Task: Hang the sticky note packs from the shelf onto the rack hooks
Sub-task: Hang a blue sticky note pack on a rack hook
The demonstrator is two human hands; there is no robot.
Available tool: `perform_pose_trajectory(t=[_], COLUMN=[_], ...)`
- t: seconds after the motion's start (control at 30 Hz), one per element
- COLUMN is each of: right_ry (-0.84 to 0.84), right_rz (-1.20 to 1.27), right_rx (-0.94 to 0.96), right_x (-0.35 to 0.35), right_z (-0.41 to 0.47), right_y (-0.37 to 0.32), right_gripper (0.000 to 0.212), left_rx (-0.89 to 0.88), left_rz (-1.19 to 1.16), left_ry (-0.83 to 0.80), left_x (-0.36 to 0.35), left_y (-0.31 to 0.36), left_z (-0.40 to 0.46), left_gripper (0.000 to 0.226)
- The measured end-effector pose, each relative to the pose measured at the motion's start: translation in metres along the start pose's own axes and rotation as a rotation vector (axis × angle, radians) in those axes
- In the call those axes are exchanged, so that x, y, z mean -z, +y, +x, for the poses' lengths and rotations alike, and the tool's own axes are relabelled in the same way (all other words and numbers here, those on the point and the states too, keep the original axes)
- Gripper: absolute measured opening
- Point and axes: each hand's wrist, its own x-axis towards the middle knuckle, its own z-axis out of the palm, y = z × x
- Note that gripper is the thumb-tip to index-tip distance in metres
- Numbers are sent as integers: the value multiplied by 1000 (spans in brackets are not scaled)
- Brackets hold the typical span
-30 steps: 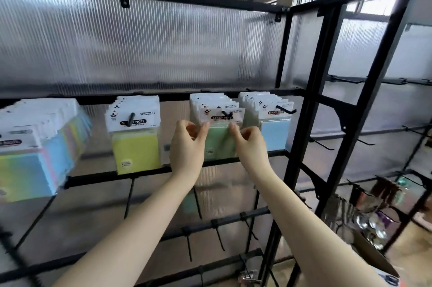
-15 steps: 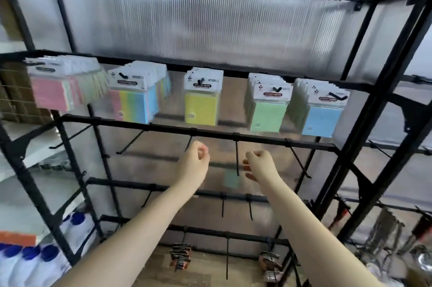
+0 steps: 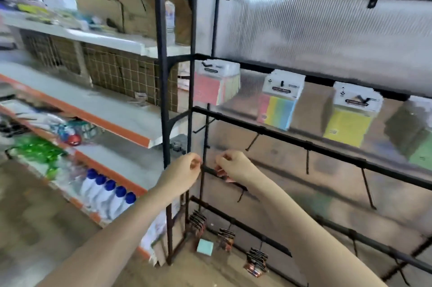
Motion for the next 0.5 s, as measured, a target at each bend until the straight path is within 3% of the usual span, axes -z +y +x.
perform_pose_trajectory(t=[0.23,0.5], right_ry=[-198,-202], right_rz=[-64,-133], right_rx=[13,35], right_x=[-128,-221], right_z=[61,120], right_y=[-73,-134], right_gripper=[26,17], left_rx=[103,196], left_rz=[62,139], left_ry=[56,18], left_x=[108,178], left_y=[-127,-228], left_z=[6,26], left_gripper=[14,20])
